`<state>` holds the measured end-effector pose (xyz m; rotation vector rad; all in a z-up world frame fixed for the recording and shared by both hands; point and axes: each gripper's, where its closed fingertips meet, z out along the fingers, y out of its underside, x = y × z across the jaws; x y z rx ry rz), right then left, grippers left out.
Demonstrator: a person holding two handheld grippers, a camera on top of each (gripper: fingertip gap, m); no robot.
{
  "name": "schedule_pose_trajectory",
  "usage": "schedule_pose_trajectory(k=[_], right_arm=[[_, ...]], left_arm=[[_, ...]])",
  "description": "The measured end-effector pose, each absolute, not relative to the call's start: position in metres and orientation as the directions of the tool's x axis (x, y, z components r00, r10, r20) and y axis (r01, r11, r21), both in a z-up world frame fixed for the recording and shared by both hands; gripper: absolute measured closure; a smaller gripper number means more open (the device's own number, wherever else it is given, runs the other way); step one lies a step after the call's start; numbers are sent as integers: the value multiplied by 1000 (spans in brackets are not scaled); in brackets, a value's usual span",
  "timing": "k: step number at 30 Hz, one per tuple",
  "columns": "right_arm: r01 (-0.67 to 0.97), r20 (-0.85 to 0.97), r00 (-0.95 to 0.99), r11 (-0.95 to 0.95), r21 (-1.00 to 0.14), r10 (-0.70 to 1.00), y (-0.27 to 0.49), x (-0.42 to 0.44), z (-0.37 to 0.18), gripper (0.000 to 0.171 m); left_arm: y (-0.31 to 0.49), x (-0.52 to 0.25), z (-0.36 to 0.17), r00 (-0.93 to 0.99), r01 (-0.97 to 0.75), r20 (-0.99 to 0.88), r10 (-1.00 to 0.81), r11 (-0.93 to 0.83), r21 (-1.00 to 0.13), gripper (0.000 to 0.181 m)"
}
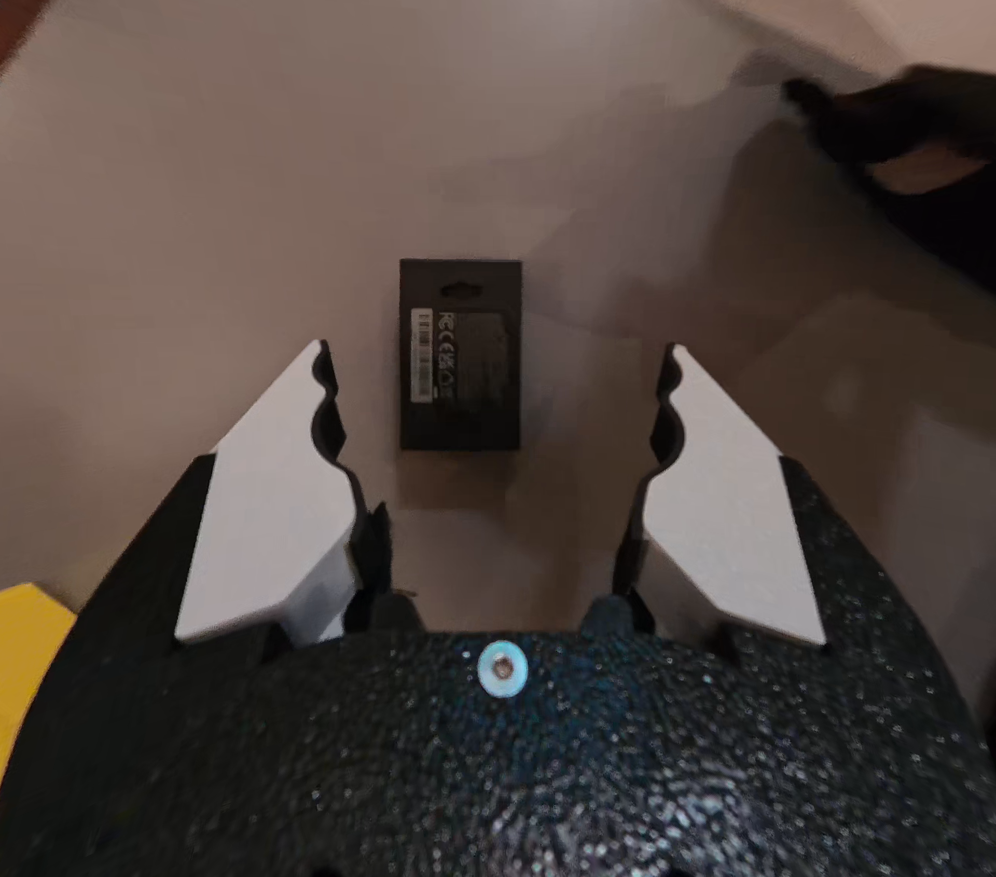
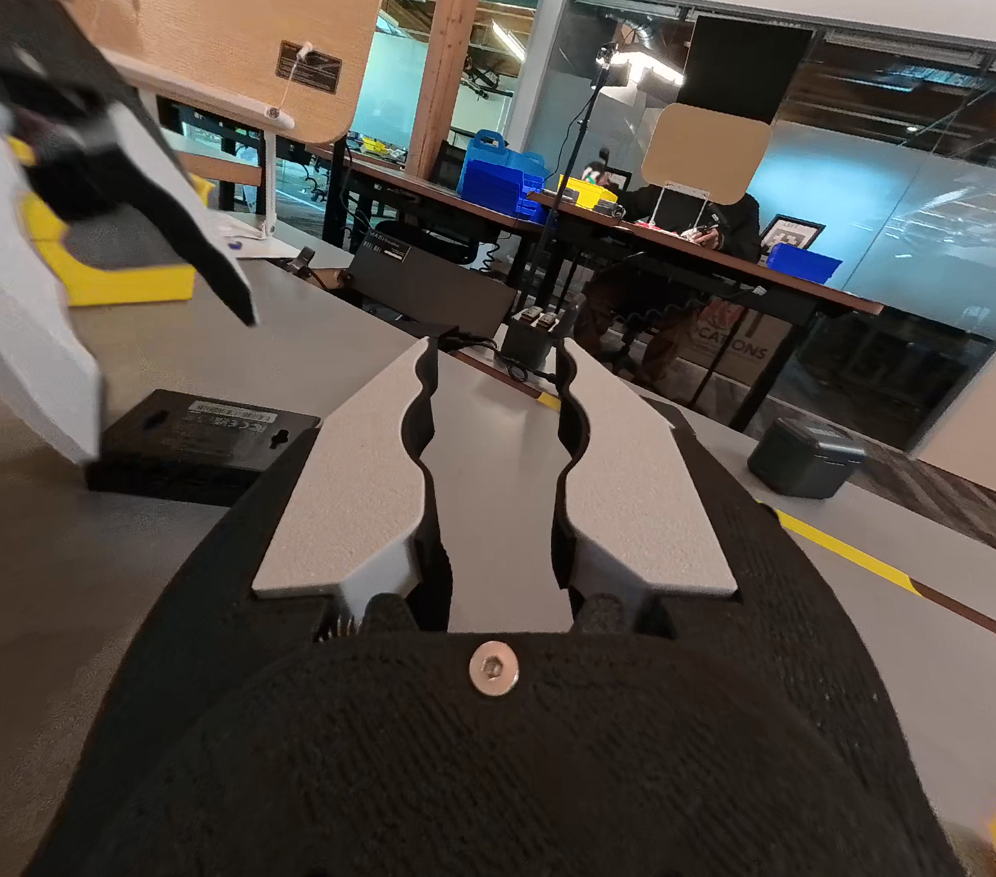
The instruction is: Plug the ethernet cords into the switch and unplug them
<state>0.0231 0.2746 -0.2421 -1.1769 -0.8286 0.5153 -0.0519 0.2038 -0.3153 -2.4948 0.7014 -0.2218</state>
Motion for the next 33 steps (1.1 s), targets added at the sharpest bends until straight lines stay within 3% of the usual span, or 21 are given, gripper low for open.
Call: schedule_pose_trajectory(k=[1,7,11,15,20,29,33], right_arm=[[62,290,609,321,-945,738,275,23,-242,128],[64,286,605,313,-948,743,275,21,-244,128],[61,276,606,302,-951,746,276,21,-245,129],[70,279,603,298,-952,748,277,19,-247,129],[81,287,603,301,-950,745,277,18,-248,129],[84,281,605,292,-953,745,278,19,-250,129],[82,276,603,286,-955,748,279,18,-250,129]], left_arm=[[196,-51,-302,856,-411,13,-517,-695,-590,68],[134,-98,-213,921,-192,17,-390,-491,-849,99],[86,-180,-191,968,-210,-131,-213,-406,-890,129],[49,-266,-228,921,-364,-374,-108,-576,-732,141],[43,-314,-267,753,-574,-620,-220,-679,-457,148],[67,-329,-281,488,-789,-807,-333,-564,-244,160],[68,-332,-277,437,-815,-836,-332,-539,-212,166]])
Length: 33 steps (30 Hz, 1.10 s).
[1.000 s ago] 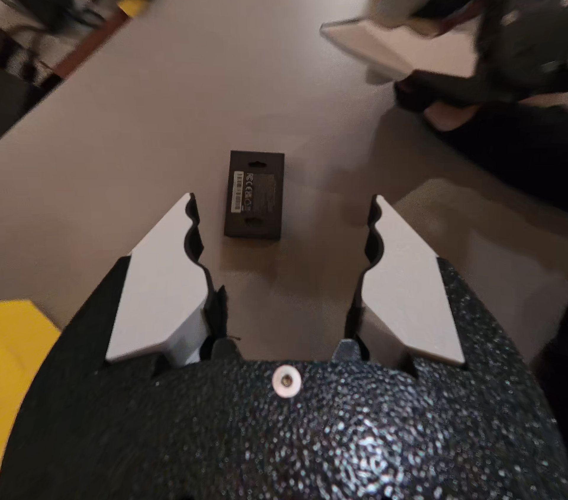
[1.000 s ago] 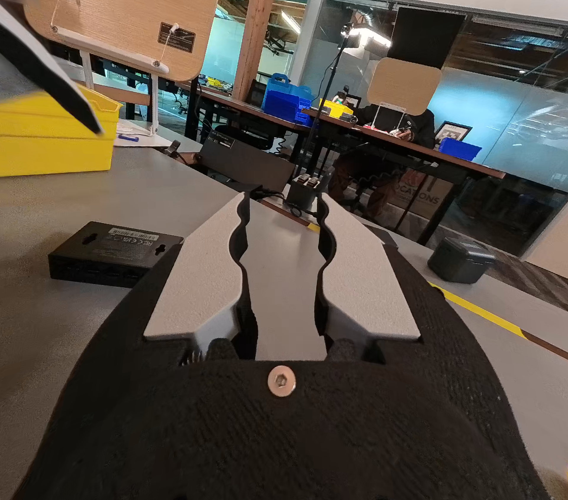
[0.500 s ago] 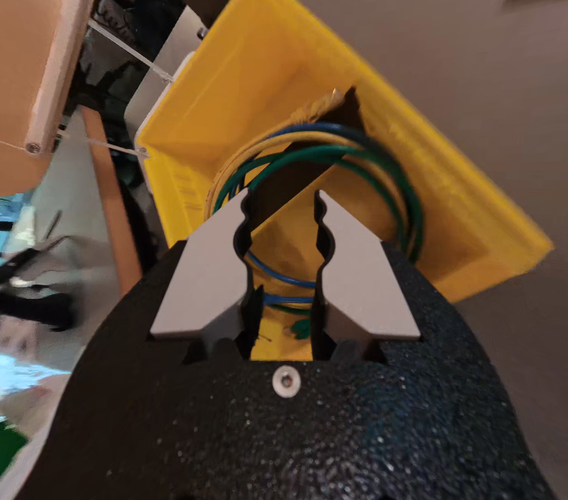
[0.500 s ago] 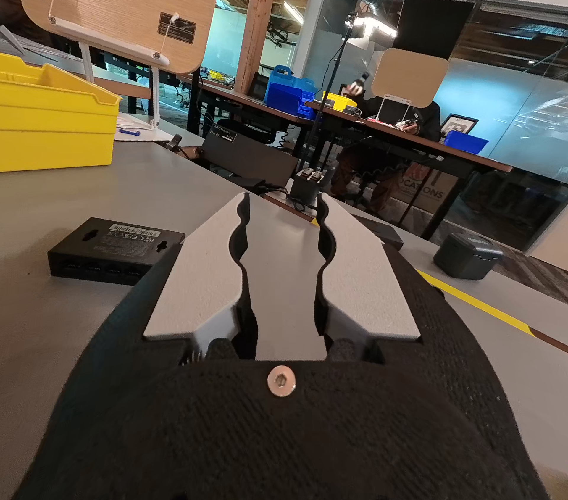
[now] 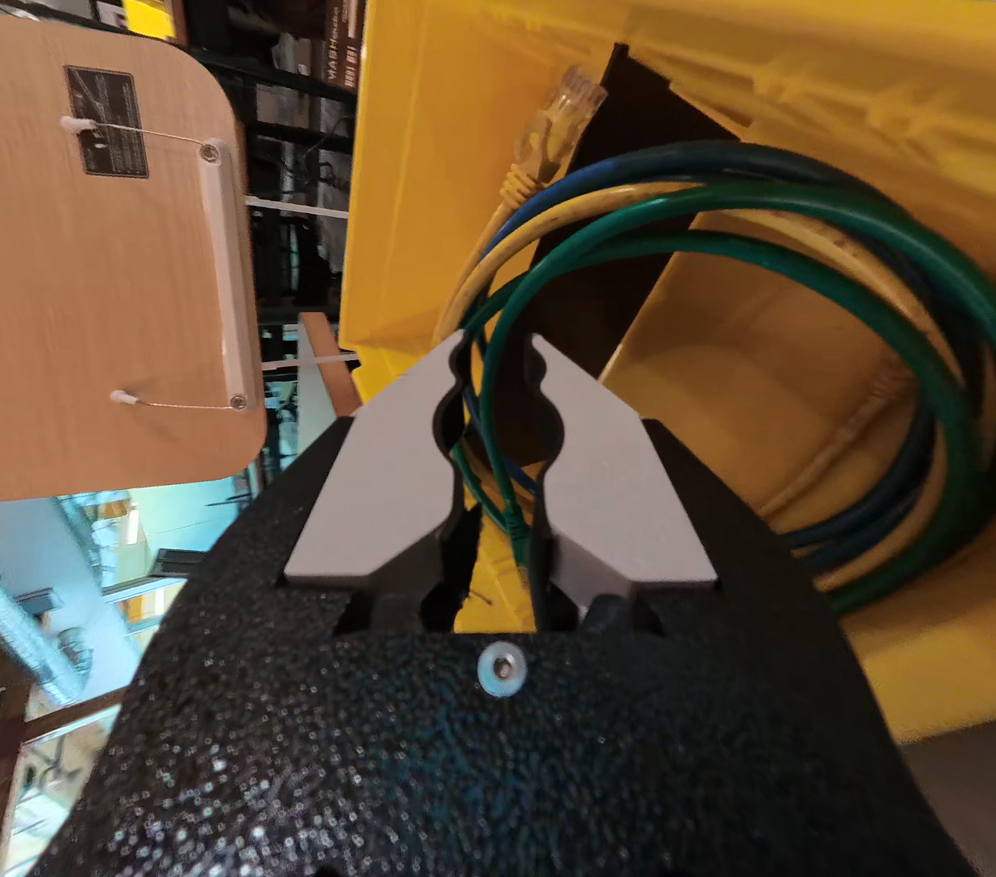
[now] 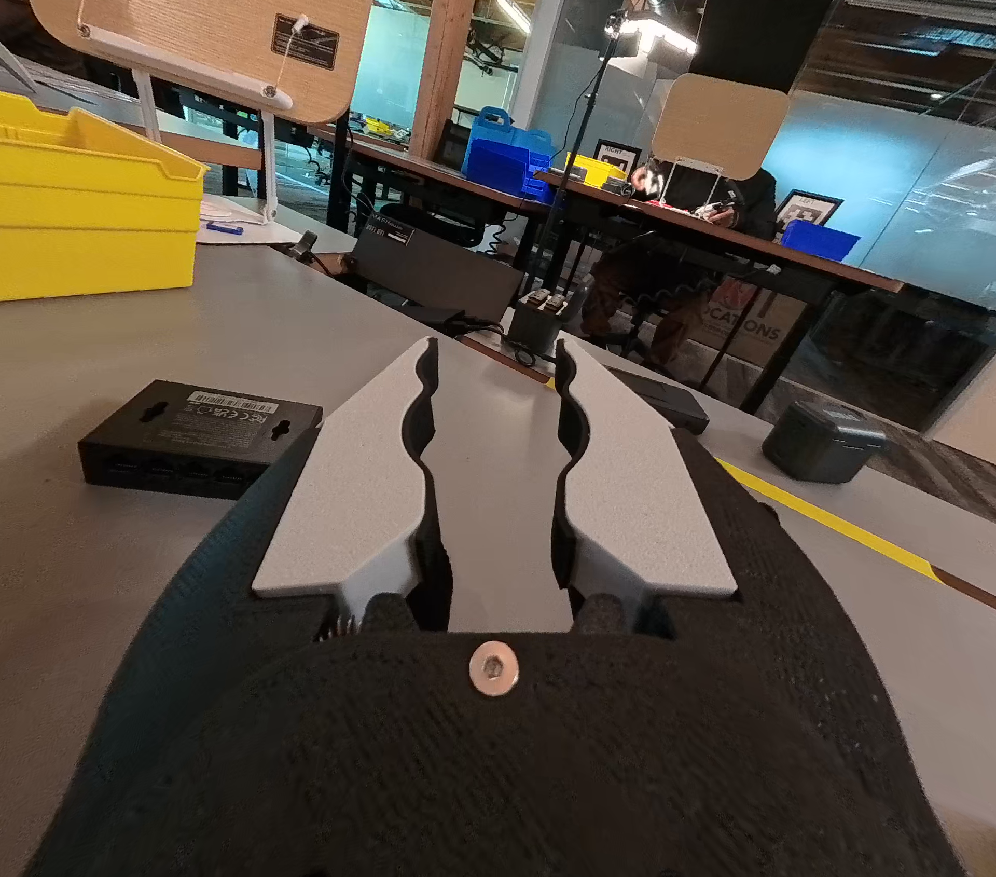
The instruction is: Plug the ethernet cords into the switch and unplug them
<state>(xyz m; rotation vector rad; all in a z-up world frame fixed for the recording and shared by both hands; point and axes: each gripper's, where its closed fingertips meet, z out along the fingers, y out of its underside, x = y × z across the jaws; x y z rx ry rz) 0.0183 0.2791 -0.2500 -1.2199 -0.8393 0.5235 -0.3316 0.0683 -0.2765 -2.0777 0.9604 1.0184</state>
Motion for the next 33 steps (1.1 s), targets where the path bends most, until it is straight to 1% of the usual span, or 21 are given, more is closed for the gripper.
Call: schedule_pose_trajectory(k=[5,8,10,11,13,15,20,24,28,33], right_arm=[[82,273,602,282,-956,750,279,18,-251,129],[82,269,602,277,-957,752,280,18,-251,129],[81,266,601,274,-958,754,280,18,-251,129],[81,266,600,273,-959,755,280,18,-252,129],[82,266,599,273,-958,755,279,18,-252,129],[82,267,598,273,-958,756,279,17,-252,129],[83,266,595,271,-959,758,279,17,-252,129],[88,271,592,274,-958,759,279,16,-253,129],[87,270,592,272,-958,760,279,16,-253,129],[82,264,593,268,-960,761,279,16,-253,129]], left_arm=[[72,-330,-278,372,-844,-862,-343,-513,-160,165],[74,-332,-275,364,-841,-874,-321,-517,-160,174],[74,-333,-273,358,-841,-878,-317,-517,-157,177],[74,-333,-273,348,-844,-884,-314,-516,-149,178],[69,-337,-274,312,-838,-894,-321,-537,-99,180],[63,-335,-270,312,-830,-904,-291,-546,-111,180],[40,-332,-240,285,-819,-948,-145,-551,-162,180],[20,-328,-201,250,-810,-968,-18,-552,-198,180],[6,-325,-143,213,-807,-970,115,-539,-241,180],[5,-316,-64,150,-835,-960,236,-490,-251,180]])
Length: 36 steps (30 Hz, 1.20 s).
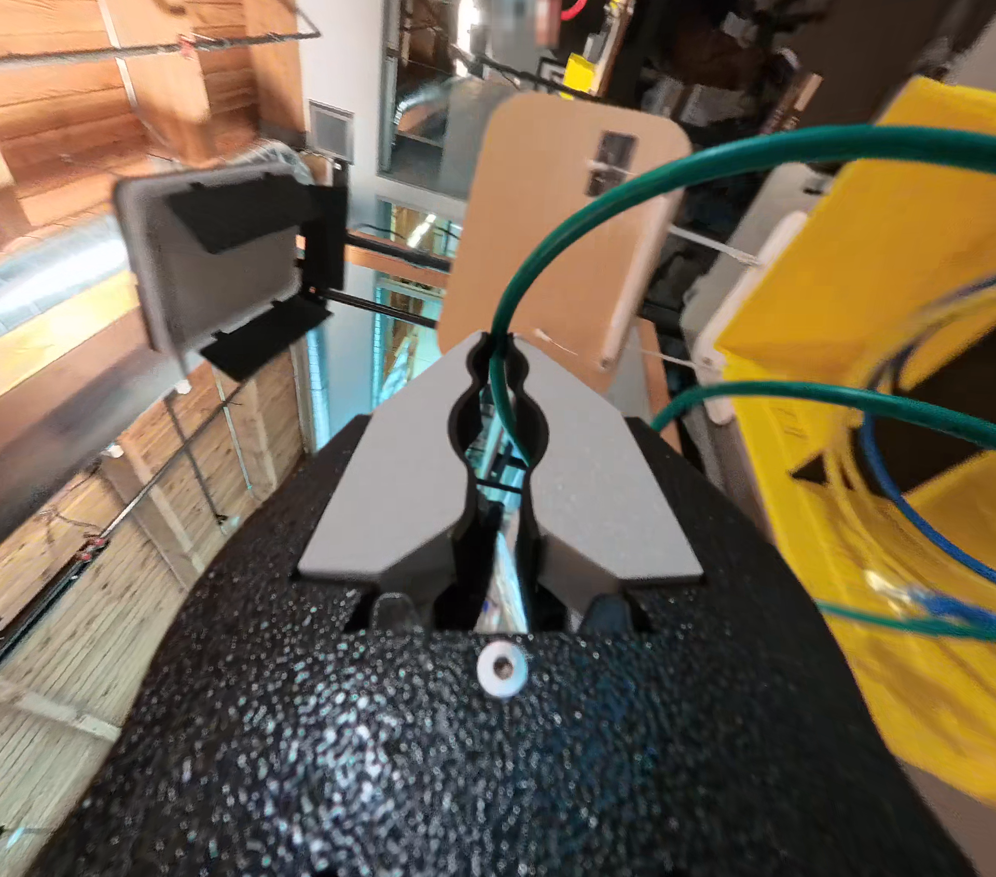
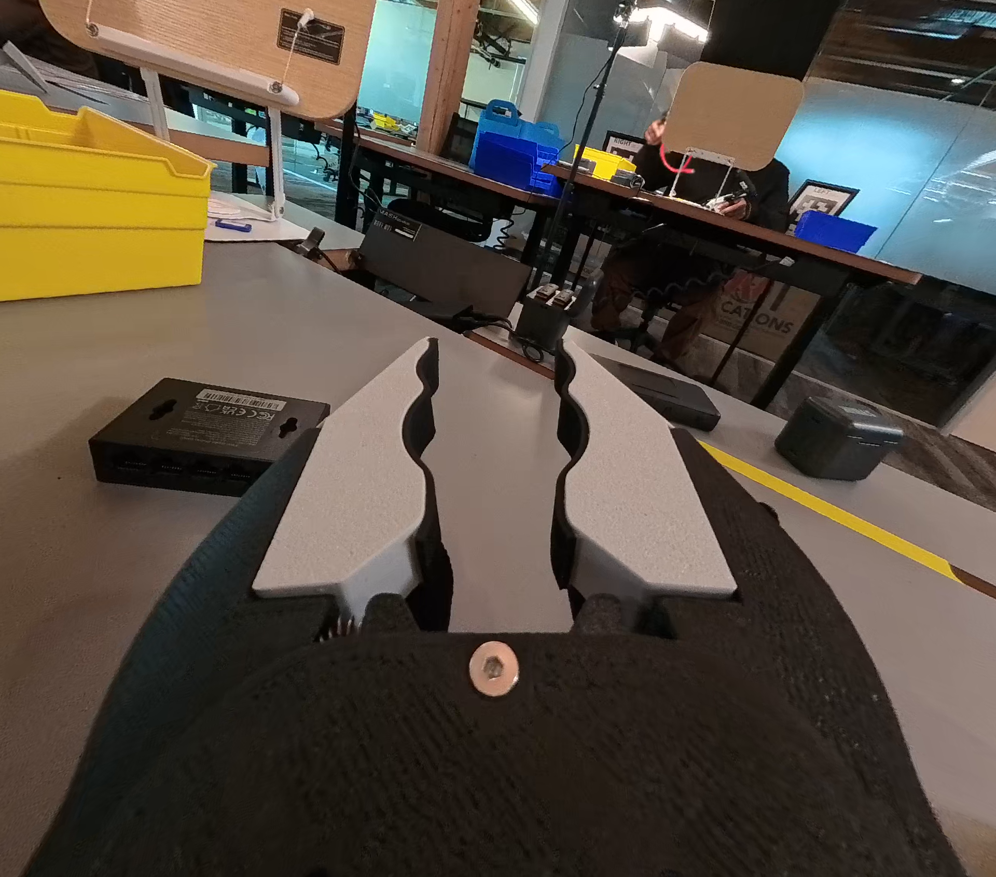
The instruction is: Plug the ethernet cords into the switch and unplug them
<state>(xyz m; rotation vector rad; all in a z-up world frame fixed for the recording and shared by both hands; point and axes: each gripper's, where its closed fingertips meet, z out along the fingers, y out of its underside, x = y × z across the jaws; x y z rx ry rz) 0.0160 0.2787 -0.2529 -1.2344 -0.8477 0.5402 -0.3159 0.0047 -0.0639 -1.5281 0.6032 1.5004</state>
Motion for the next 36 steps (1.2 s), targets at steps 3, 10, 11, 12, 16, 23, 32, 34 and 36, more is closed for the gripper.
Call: schedule_pose_trajectory(k=[3,10,11,12,16,23,32,34,36], right_arm=[[79,261,595,268,-960,760,279,17,-252,129],[58,238,630,261,-964,739,286,26,-248,129],[52,233,642,261,-964,731,289,29,-246,129],[48,229,655,263,-964,720,292,34,-245,129],[76,251,716,284,-956,651,309,58,-240,131],[55,185,837,256,-965,515,349,112,-233,132],[105,215,912,309,-945,348,361,150,-224,133],[97,209,915,315,-944,345,360,151,-223,133],[96,209,913,315,-944,350,360,151,-223,134]], left_arm=[[13,-301,-9,97,-865,-948,304,-445,-231,180],[71,-225,72,231,-935,-928,293,-197,-295,180],[85,-211,71,265,-936,-932,249,-165,-311,180],[101,-197,64,303,-933,-934,188,-142,-331,180],[158,-136,0,424,-905,-899,-114,-91,-415,181],[235,-31,-154,524,-809,-595,-609,-138,-572,180],[343,-6,-273,586,-798,-397,-707,-419,-432,180],[356,-7,-295,620,-776,-347,-704,-483,-406,179],[361,-2,-316,652,-745,-261,-712,-536,-398,178]])
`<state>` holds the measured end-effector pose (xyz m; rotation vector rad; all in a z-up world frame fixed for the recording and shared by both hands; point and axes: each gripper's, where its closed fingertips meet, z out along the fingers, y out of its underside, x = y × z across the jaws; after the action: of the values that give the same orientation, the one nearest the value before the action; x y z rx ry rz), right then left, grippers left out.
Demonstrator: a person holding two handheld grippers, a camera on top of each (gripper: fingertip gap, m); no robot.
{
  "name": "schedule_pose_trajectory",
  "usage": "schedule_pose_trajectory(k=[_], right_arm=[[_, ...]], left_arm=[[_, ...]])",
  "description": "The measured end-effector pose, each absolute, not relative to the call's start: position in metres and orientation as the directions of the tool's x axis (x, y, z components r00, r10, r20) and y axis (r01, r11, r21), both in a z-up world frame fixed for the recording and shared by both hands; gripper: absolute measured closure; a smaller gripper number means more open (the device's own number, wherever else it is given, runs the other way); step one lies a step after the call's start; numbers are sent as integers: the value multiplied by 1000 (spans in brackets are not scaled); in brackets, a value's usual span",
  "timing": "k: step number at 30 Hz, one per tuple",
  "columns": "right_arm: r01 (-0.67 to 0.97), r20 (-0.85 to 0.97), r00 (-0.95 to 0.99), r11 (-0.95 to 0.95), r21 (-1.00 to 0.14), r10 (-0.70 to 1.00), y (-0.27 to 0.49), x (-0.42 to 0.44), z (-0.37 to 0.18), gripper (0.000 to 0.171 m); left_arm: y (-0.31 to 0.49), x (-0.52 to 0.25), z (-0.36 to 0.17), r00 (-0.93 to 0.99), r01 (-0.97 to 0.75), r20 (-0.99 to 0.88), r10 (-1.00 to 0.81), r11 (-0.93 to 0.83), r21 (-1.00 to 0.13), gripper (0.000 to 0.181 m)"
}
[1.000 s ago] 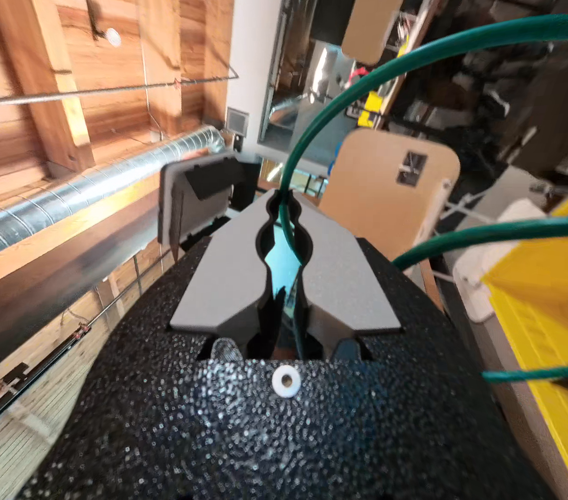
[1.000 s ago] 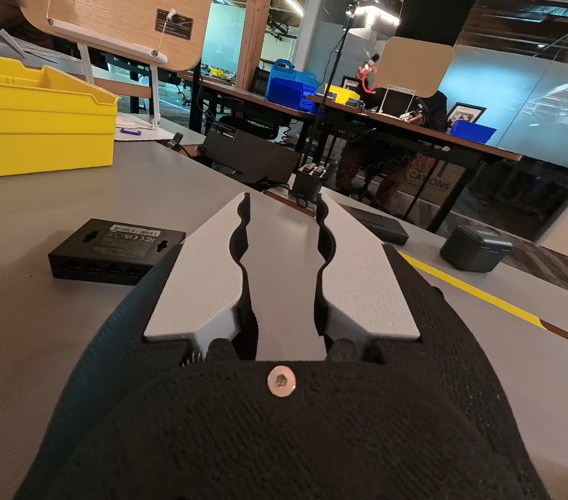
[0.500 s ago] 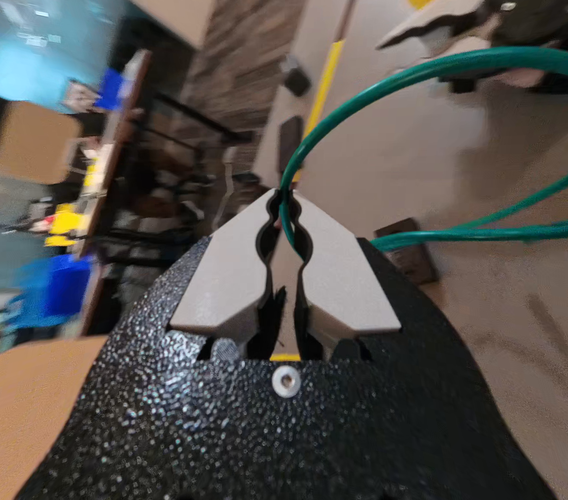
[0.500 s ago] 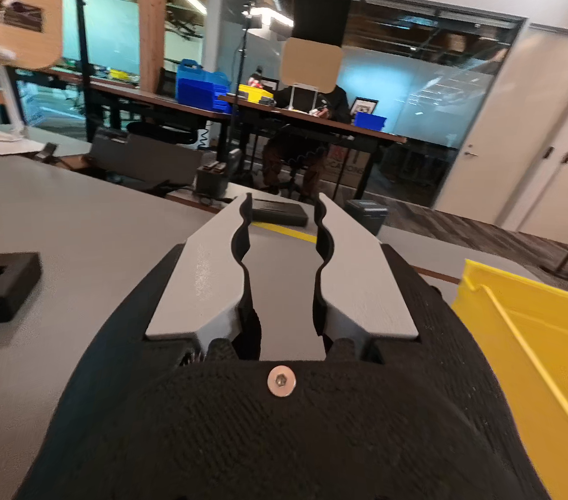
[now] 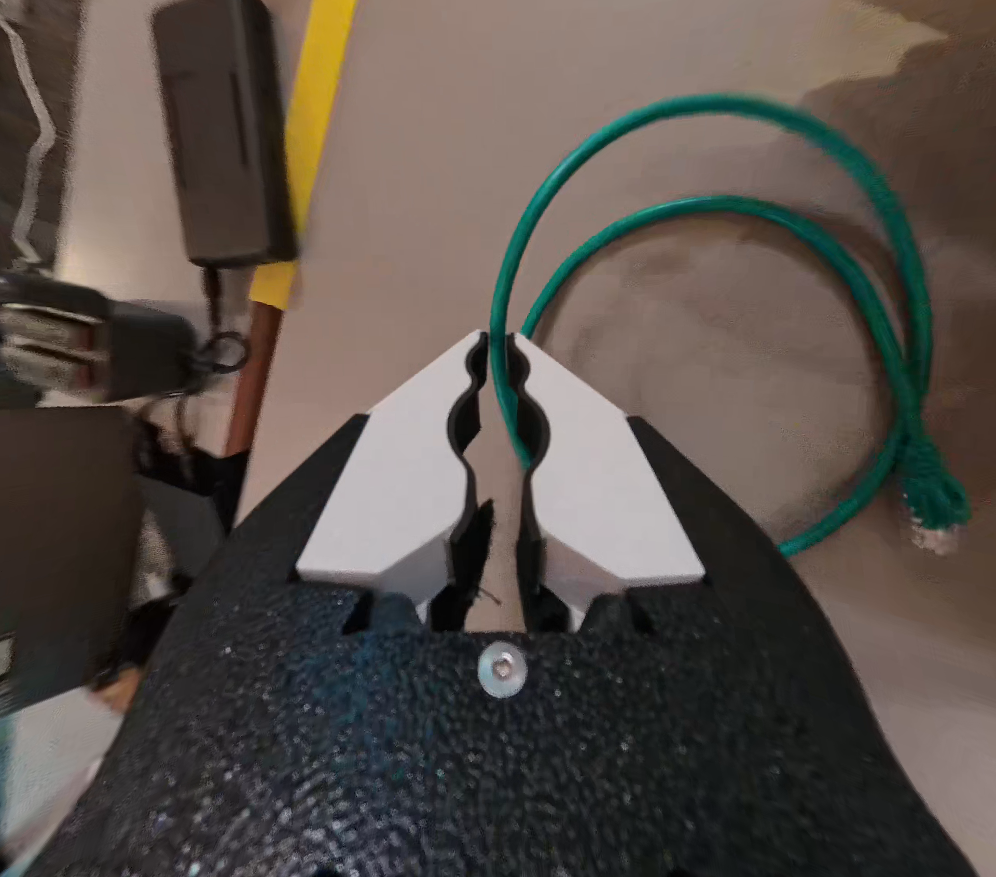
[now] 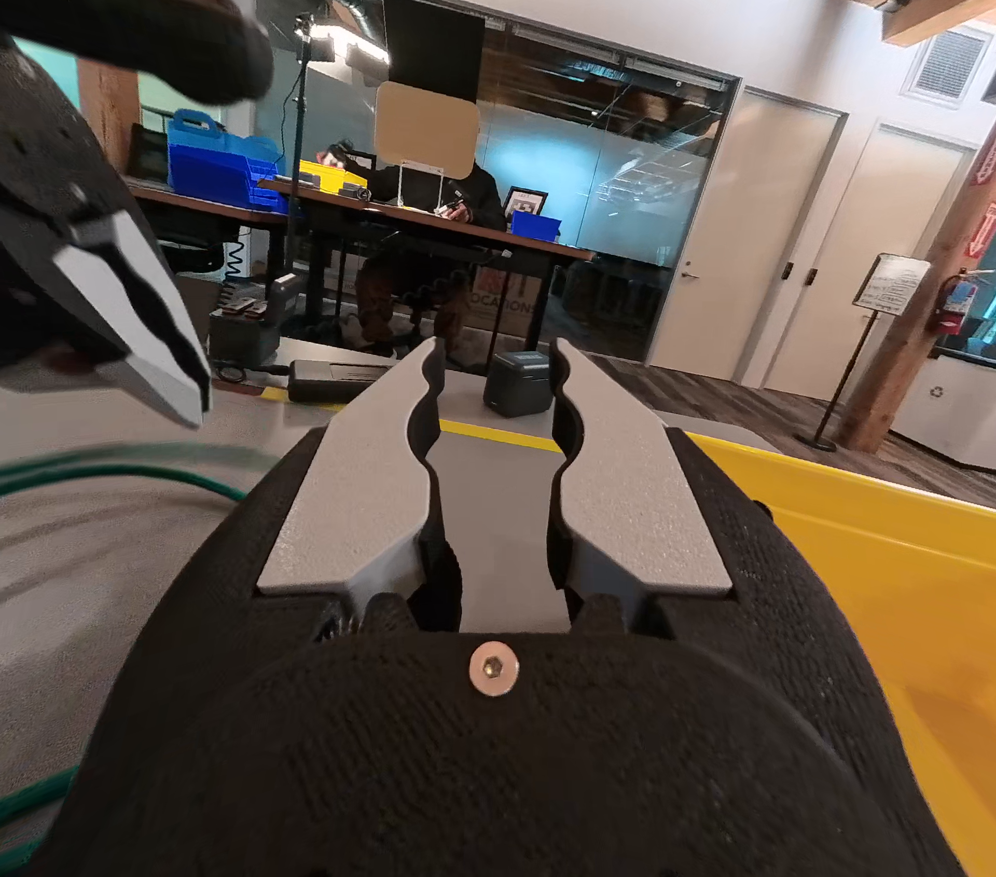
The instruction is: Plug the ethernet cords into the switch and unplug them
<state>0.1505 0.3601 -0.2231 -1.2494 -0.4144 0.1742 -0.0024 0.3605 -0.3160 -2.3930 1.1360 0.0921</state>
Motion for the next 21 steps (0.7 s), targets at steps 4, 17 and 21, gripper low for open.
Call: schedule_pose_trajectory(k=[4,17,21], right_arm=[[97,211,908,308,-946,363,360,148,-225,134],[114,240,878,305,-946,415,355,132,-228,135],[118,241,871,294,-949,428,356,127,-231,135]], left_arm=[[366,-1,-332,730,-659,-184,-658,-607,-444,130],[186,-124,-207,646,-761,-584,-492,-351,-546,130],[114,-202,-201,564,-824,-664,-491,-383,-416,142]])
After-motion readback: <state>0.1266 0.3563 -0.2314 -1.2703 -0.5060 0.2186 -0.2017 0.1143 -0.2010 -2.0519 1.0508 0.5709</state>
